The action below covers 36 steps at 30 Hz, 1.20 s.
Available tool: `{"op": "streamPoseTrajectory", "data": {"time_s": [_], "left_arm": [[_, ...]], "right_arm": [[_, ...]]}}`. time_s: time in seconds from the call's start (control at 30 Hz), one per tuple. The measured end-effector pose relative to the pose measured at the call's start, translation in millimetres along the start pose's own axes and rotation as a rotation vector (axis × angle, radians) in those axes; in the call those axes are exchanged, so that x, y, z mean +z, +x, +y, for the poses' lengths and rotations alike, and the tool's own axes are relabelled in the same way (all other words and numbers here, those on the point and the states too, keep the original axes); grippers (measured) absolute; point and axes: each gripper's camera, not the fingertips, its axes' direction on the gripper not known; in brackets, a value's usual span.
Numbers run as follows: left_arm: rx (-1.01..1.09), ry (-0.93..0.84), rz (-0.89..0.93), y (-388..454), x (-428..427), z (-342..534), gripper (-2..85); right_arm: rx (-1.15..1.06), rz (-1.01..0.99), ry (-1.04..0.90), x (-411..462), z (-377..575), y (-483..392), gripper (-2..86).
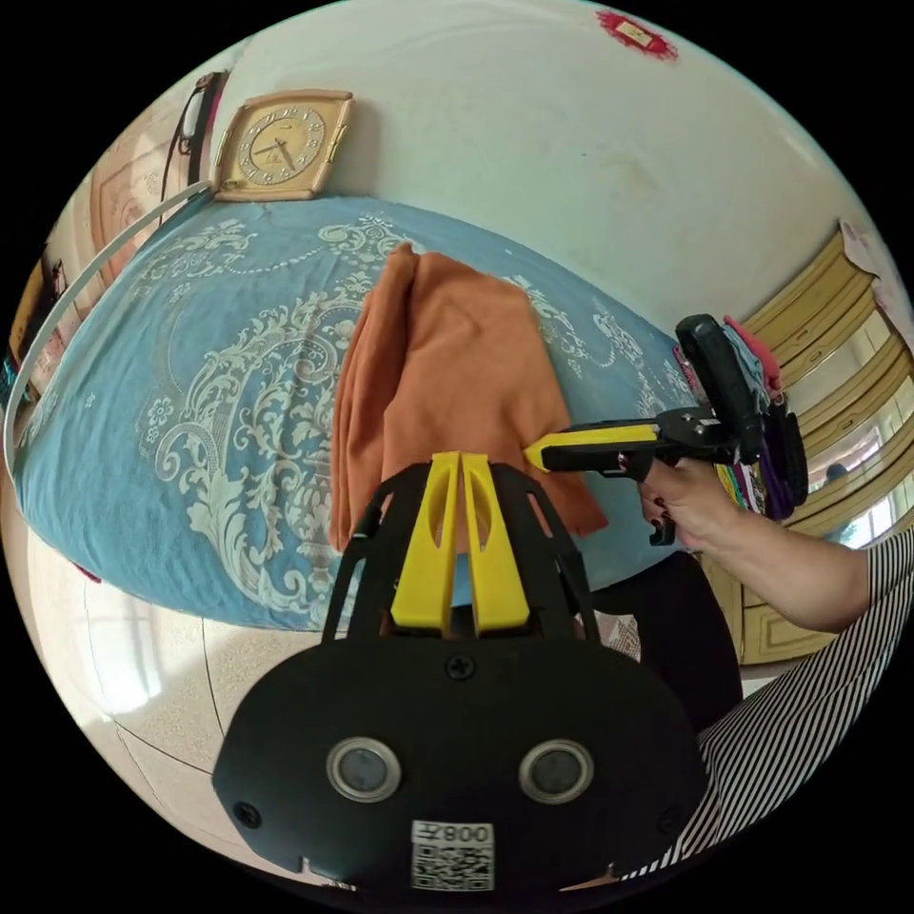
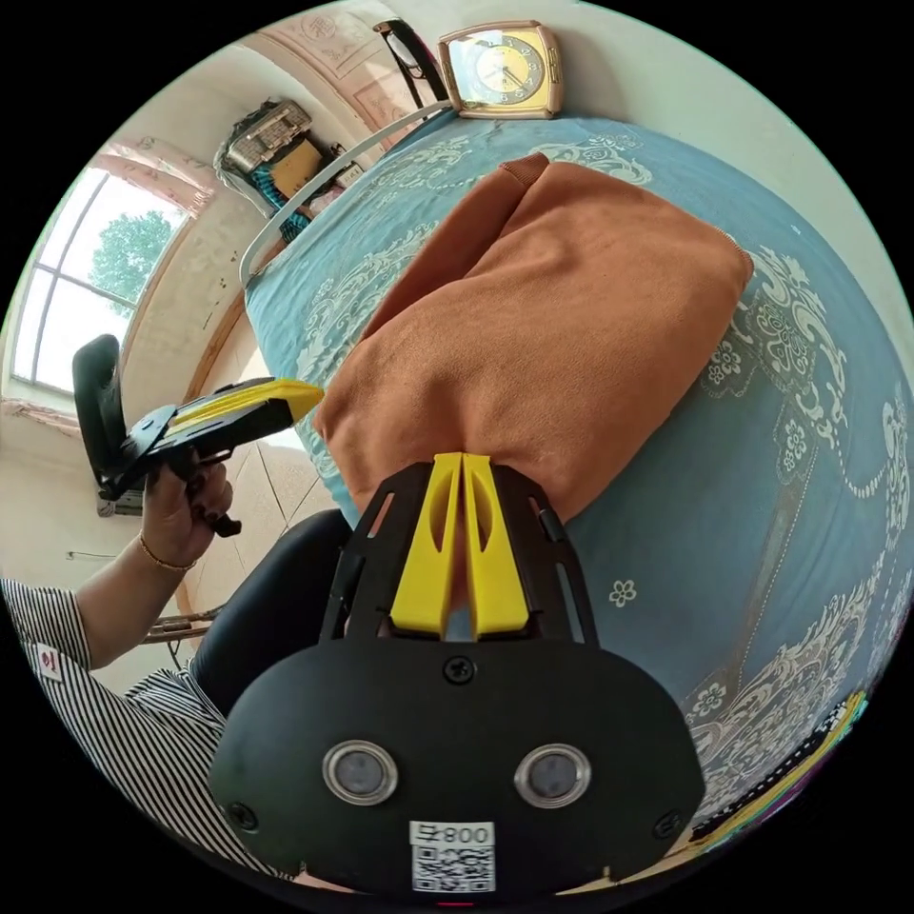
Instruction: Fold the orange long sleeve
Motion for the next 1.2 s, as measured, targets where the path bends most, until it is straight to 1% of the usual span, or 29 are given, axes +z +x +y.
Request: {"op": "streamPoseTrajectory", "data": {"time_s": [0.1, 0.13, 0.17, 0.23, 0.37, 0.4, 0.5, 0.57, 0.67, 0.73, 0.87, 0.9, 1.0, 1.07, 1.1, 1.17, 1.2], "left_arm": [[0.038, -0.120, -0.046, 21, 32, -20, 0.3], [0.068, -0.192, -0.092, 25, 49, -24, 0.3], [0.105, -0.205, -0.105, 30, 58, -24, 0.4], [0.117, -0.204, -0.105, 33, 62, -24, 0.4], [0.126, -0.193, -0.105, 36, 66, -16, 0.3], [0.121, -0.188, -0.100, 35, 67, -15, 0.3], [0.085, -0.180, -0.065, 30, 73, -11, 0.3], [0.085, -0.173, -0.074, 29, 79, -8, 0.2], [0.118, -0.177, -0.110, 32, 86, -4, 0.2], [0.123, -0.179, -0.111, 29, 87, -2, 0.3], [0.040, -0.155, -0.018, 10, 73, 7, 0.5], [0.028, -0.144, -0.011, 6, 70, 10, 0.6], [-0.023, -0.093, 0.043, -12, 53, 34, 0.9], [-0.091, -0.087, 0.131, -31, 48, 59, 1.6], [-0.111, -0.090, 0.159, -36, 49, 65, 1.9], [-0.195, -0.102, 0.283, -55, 54, 90, 3.7], [-0.211, -0.101, 0.316, -58, 56, 95, 4.3]], "right_arm": [[0.015, 0.027, 0.014, 2, 15, -5, 0.1], [0.026, 0.015, 0.016, 1, 20, -3, 0.1], [0.044, -0.012, 0.010, -1, 26, 1, 0.1], [0.048, -0.056, 0.001, -10, 33, 6, 0.1], [0.078, 0.003, 0.150, -44, 51, 23, 0.1], [0.090, -0.001, 0.157, -45, 51, 28, 0.1], [0.129, 0.001, 0.078, -18, 37, 51, 0.2], [0.140, 0.027, -0.012, 15, 31, 58, 0.2], [0.083, 0.097, -0.030, 26, 40, 55, 0.2], [0.067, 0.089, -0.028, 27, 51, 61, 0.3], [0.144, -0.093, 0.054, 9, 94, 99, 0.7], [0.154, -0.111, 0.068, 6, 103, 104, 0.8], [0.217, -0.230, 0.138, -7, 161, 131, 1.9], [0.299, -0.397, 0.163, 1, 217, 156, 5.0], [0.321, -0.436, 0.158, 7, 230, 161, 6.2], [0.429, -0.596, 0.144, 35, 280, 181, 9.7], [0.446, -0.633, 0.140, 42, 289, 185, 10.0]]}}
